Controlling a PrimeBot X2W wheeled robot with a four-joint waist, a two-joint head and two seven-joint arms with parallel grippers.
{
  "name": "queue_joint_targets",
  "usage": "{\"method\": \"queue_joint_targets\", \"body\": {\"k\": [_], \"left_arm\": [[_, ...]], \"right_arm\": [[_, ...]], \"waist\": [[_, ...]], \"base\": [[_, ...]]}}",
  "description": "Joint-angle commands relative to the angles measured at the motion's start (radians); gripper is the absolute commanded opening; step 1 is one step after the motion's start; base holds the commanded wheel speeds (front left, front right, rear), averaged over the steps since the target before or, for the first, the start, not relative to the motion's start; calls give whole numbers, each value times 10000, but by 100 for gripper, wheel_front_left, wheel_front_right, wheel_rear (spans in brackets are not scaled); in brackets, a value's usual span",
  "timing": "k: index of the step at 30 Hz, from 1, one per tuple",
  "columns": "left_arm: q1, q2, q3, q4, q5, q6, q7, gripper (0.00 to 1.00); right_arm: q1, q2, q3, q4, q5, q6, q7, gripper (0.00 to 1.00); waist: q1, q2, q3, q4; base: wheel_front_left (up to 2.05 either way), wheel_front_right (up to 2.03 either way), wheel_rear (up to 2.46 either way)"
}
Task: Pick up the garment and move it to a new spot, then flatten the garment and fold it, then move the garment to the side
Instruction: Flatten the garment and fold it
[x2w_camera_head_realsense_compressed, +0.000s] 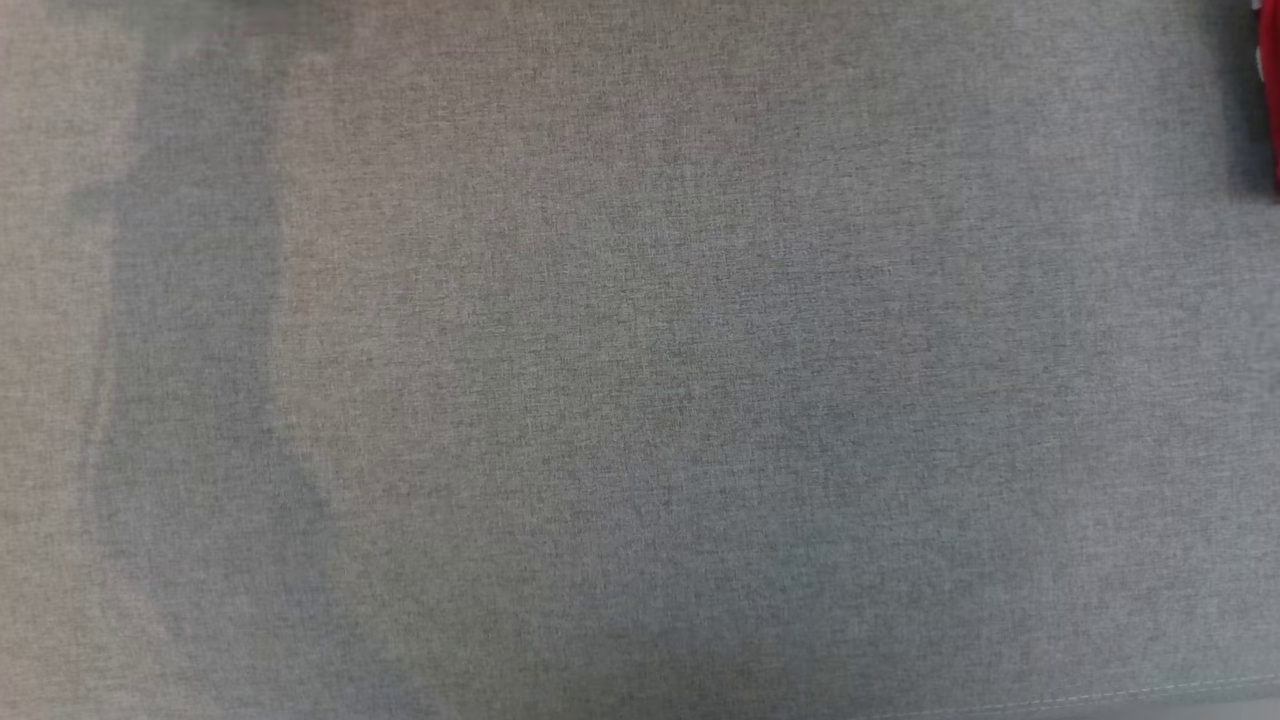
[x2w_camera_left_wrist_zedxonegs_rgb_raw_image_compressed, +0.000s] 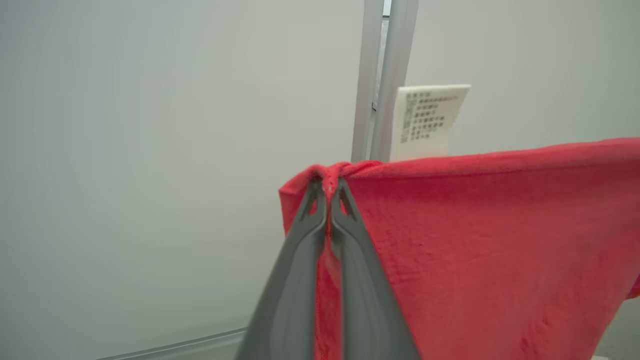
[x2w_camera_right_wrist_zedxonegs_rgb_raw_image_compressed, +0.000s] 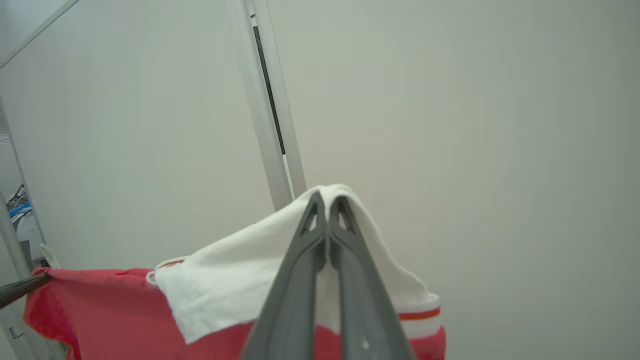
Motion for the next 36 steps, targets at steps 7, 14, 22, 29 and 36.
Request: {"method": "queue_joint_targets", "body": {"k": [7,14,22,29,36], "left_arm": [[-698,-120,-633,572,-768,20,-31,0],[1342,337,-2157,12,-1909,19,224,0],[4725,1462,-4023,-2154,-3761,19,304,0],[7047,3030,-5283,-4430,-5015,19,862,0],[8602,4079,-6043,-5644,-5824,318,1758,0]], "right_arm": [[-790,-143,838,337,454,-8,-167,0],[791,-727,2436,-273,1422,-8,135,0],[4025,-2320,3944,-1915,2826,-7,799,0],[6916,-4119,4540,-3493,4061,-8,2181,0],[9598,-6269,5041,-5147,5329,-10,4535,0]], "waist": [[-3,0,-327,-123],[-3,0,-1325,-134],[-3,0,-3247,-255],[-3,0,-4774,-430],[-3,0,-5622,-420]], "base": [[0,0,0],[0,0,0],[0,0,0],[0,0,0],[0,0,0]]}}
